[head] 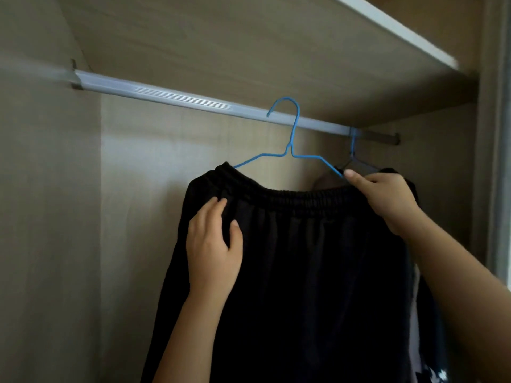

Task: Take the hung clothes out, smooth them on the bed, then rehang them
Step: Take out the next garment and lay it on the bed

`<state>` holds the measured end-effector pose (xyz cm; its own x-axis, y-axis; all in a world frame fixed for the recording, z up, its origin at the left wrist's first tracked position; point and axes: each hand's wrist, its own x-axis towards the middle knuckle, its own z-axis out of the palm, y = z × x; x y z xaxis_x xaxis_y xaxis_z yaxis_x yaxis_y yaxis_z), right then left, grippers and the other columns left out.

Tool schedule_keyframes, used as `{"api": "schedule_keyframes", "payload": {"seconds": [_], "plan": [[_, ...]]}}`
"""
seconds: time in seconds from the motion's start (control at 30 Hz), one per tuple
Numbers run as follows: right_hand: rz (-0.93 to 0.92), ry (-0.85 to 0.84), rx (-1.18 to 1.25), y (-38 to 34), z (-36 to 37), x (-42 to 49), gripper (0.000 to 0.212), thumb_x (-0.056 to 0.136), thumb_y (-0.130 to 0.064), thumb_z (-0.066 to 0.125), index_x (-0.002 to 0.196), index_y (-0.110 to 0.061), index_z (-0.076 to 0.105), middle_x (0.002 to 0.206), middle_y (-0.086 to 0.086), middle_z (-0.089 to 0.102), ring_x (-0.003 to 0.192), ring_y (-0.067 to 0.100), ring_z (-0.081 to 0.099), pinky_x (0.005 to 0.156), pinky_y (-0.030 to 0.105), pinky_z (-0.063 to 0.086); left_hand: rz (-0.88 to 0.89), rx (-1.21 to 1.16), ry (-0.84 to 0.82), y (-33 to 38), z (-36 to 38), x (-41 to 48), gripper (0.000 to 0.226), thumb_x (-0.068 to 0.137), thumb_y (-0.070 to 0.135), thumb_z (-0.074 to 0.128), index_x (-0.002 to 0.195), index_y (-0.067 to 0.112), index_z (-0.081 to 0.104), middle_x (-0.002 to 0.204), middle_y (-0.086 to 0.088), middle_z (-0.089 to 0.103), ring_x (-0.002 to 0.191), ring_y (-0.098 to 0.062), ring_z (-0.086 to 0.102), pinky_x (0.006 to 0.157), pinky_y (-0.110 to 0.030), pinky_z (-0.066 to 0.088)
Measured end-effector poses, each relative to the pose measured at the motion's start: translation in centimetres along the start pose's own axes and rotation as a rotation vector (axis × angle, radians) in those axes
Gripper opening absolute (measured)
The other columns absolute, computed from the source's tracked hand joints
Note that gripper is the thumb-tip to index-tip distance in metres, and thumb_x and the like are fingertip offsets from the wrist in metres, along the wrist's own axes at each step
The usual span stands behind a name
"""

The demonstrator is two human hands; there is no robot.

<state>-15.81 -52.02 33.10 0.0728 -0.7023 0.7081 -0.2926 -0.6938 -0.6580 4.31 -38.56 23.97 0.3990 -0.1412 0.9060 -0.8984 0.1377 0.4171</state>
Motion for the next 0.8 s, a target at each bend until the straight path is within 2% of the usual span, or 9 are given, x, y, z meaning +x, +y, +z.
{"api": "schedule_keyframes", "payload": {"seconds": [0.07, 0.1, 0.2, 0.33, 0.43, 0.53, 0.63, 0.73, 0.8], "plan": [[0.039, -0.015, -0.003, 1.6, -1.5, -2.6, 0.062, 0.082, -0.043, 0.06, 0.067, 0.016, 0.052, 0.059, 0.015, 0.039, 0.052, 0.018, 0.037, 0.048, 0.027, 0.025, 0.048, 0.057, 0.002, 0.5, 0.3, -1.0, 0.05, 0.084, 0.034, 0.037, 0.123, 0.008, 0.053, 0.131, -0.012, 0.053, 0.12, -0.028, 0.046, 0.099, -0.041, 0.039], [0.068, -0.027, 0.001, 2.4, -2.3, -4.0, 0.061, 0.082, -0.044, 0.06, 0.071, 0.016, 0.054, 0.061, 0.015, 0.04, 0.054, 0.02, 0.037, 0.048, 0.028, 0.026, 0.063, 0.08, -0.009, 0.7, 0.4, -1.6, 0.05, 0.084, 0.034, 0.037, 0.124, 0.008, 0.053, 0.131, -0.012, 0.054, 0.12, -0.028, 0.045, 0.099, -0.043, 0.039], [0.162, -0.032, -0.01, 4.6, -4.8, -7.8, 0.054, 0.081, -0.042, 0.061, 0.07, 0.01, 0.059, 0.051, 0.008, 0.041, 0.042, 0.01, 0.035, 0.038, 0.02, 0.027, 0.074, 0.124, -0.077, 1.2, 0.7, -4.0, 0.052, 0.084, 0.034, 0.037, 0.127, 0.008, 0.049, 0.131, -0.015, 0.053, 0.121, -0.033, 0.047, 0.1, -0.049, 0.037], [0.262, -0.019, -0.102, 7.4, -8.2, -12.8, 0.057, 0.082, -0.039, 0.06, 0.076, 0.018, 0.056, 0.037, -0.004, 0.03, 0.029, 0.007, 0.026, 0.031, 0.013, 0.018, -0.013, 0.104, -0.198, 0.5, 0.9, -7.4, 0.058, 0.084, 0.039, 0.035, 0.129, 0.004, 0.045, 0.131, -0.02, 0.052, 0.121, -0.04, 0.047, 0.099, -0.053, 0.037], [0.349, -0.032, -0.147, 9.4, -10.6, -17.2, 0.055, 0.084, -0.036, 0.059, 0.072, 0.017, 0.053, 0.038, -0.003, 0.027, 0.026, 0.008, 0.025, 0.031, 0.011, 0.017, -0.06, 0.055, -0.408, 0.3, 1.3, -9.9, 0.062, 0.082, 0.046, 0.035, 0.127, 0.005, 0.048, 0.12, -0.02, 0.058, 0.114, -0.04, 0.051, 0.095, -0.049, 0.041], [0.441, -0.021, -0.219, 11.0, -13.0, -22.1, 0.052, 0.084, -0.037, 0.059, 0.065, 0.011, 0.053, 0.04, -0.003, 0.03, 0.032, 0.006, 0.028, 0.035, 0.012, 0.021, -0.034, 0.013, -0.628, 0.3, 1.7, -13.3, 0.055, 0.081, 0.05, 0.041, 0.11, 0.006, 0.059, 0.102, -0.017, 0.062, 0.097, -0.037, 0.054, 0.082, -0.045, 0.044], [0.538, -0.025, -0.301, 12.0, -15.6, -27.1, 0.053, 0.084, -0.037, 0.059, 0.077, 0.015, 0.058, 0.056, 0.01, 0.042, 0.054, 0.016, 0.039, 0.047, 0.025, 0.027, -0.076, -0.087, -0.77, 1.1, 1.8, -18.1, 0.03, 0.084, 0.031, 0.062, 0.095, 0.003, 0.061, 0.089, -0.017, 0.065, 0.086, -0.038, 0.058, 0.071, -0.039, 0.042], [0.612, -0.036, -0.415, 12.6, -18.6, -32.1, 0.041, 0.085, -0.033, 0.06, 0.056, -0.003, 0.058, 0.041, -0.008, 0.044, 0.043, 0.004, 0.041, 0.042, 0.013, 0.029, -0.21, -0.202, -0.93, 2.7, 1.0, -23.0, 0.023, 0.08, 0.03, 0.066, 0.089, 0.009, 0.063, 0.08, -0.007, 0.066, 0.077, -0.027, 0.059, 0.066, -0.03, 0.037], [0.673, -0.036, -0.478, 13.0, -20.7, -35.0, 0.044, 0.084, -0.031, 0.06, 0.051, -0.004, 0.053, 0.035, -0.006, 0.039, 0.038, 0.002, 0.041, 0.041, 0.012, 0.03, -0.324, -0.284, -1.058, 3.8, 0.5, -26.0, 0.015, 0.079, 0.034, 0.066, 0.077, 0.021, 0.06, 0.072, 0.004, 0.063, 0.071, -0.016, 0.057, 0.061, -0.031, 0.038]]}}
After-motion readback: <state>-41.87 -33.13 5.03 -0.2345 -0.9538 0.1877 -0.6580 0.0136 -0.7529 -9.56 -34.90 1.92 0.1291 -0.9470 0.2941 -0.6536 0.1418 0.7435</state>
